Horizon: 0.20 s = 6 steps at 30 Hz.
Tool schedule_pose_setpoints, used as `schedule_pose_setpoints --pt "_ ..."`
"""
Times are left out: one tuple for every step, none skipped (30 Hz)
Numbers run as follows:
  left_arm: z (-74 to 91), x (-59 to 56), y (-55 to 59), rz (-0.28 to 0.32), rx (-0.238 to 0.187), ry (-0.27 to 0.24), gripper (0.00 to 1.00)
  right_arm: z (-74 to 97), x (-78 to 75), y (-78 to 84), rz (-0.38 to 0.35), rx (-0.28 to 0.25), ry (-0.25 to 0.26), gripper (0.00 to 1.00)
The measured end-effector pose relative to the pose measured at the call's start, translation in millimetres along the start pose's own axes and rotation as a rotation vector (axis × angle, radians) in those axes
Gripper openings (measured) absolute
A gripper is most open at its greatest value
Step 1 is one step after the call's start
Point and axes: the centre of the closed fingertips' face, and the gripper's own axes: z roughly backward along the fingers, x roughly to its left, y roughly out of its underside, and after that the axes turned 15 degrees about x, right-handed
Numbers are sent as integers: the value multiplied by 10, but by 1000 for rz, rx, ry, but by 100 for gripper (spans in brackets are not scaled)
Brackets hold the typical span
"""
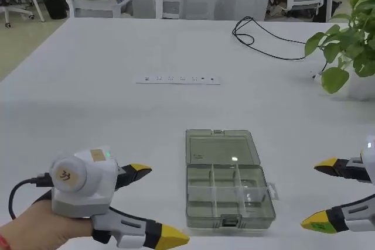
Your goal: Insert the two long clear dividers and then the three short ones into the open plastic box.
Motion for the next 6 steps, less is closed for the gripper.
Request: schedule_pose_setpoints --pt "-1 -5 3 2 0 1 100 2 0 -2 3 0 0 82" --pt "-2 -8 7 0 0 2 100 2 1 -5 6 1 1 82" --pt "-2 -11 10 -1 0 2 100 2 2 -2 7 4 0 82" --pt "-2 -13 12 0 0 3 100 3 3 -3 9 5 0 82" --pt "-1 -15 14 0 1 3 100 4 5 -7 14 4 2 82" --pt "1 -17 17 -2 2 2 100 5 6 -11 15 5 2 82"
